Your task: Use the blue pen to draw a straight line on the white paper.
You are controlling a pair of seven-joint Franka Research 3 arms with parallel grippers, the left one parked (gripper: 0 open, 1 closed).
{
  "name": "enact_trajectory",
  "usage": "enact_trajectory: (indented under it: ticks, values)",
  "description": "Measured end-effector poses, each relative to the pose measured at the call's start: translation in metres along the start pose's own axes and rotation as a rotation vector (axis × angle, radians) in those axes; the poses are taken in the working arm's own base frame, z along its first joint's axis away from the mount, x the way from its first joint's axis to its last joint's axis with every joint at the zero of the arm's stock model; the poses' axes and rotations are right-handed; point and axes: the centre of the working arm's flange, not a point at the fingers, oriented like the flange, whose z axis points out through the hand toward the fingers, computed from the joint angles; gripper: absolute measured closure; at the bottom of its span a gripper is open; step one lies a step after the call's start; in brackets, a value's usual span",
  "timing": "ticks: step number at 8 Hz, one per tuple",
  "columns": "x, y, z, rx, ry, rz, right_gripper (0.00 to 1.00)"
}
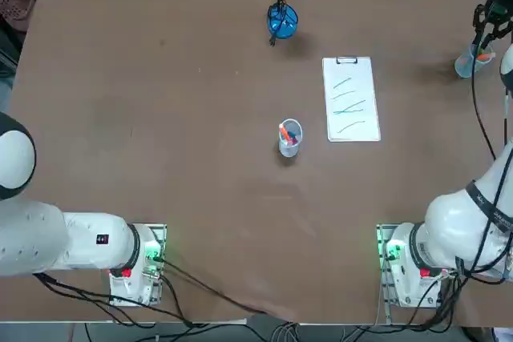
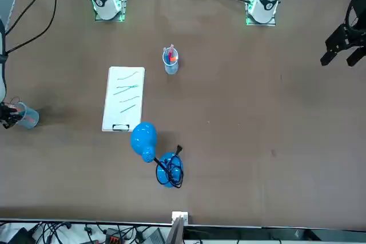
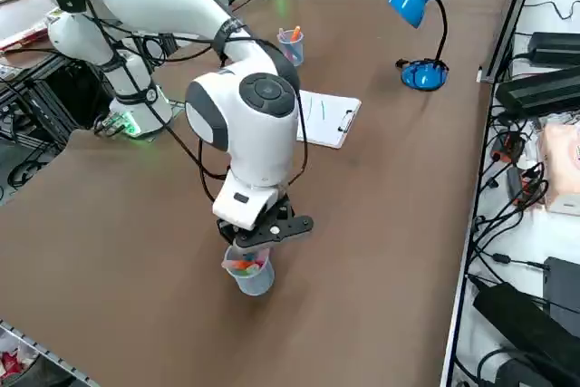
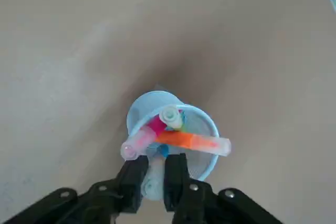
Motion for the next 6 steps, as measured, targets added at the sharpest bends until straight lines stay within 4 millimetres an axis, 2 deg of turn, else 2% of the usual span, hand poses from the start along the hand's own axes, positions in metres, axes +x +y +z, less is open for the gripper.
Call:
enact_trajectory:
  ticks: [2, 4, 6]
  values:
    - [0.002, 0.003, -0.023, 0.012, 0.029, 0.005, 0.78]
    - [-0.003, 0.013, -0.071, 0.020, 0.071, -0.009, 0.78]
    - [-0.019, 0.021, -0.128, 0.036, 0.105, -0.058, 0.78]
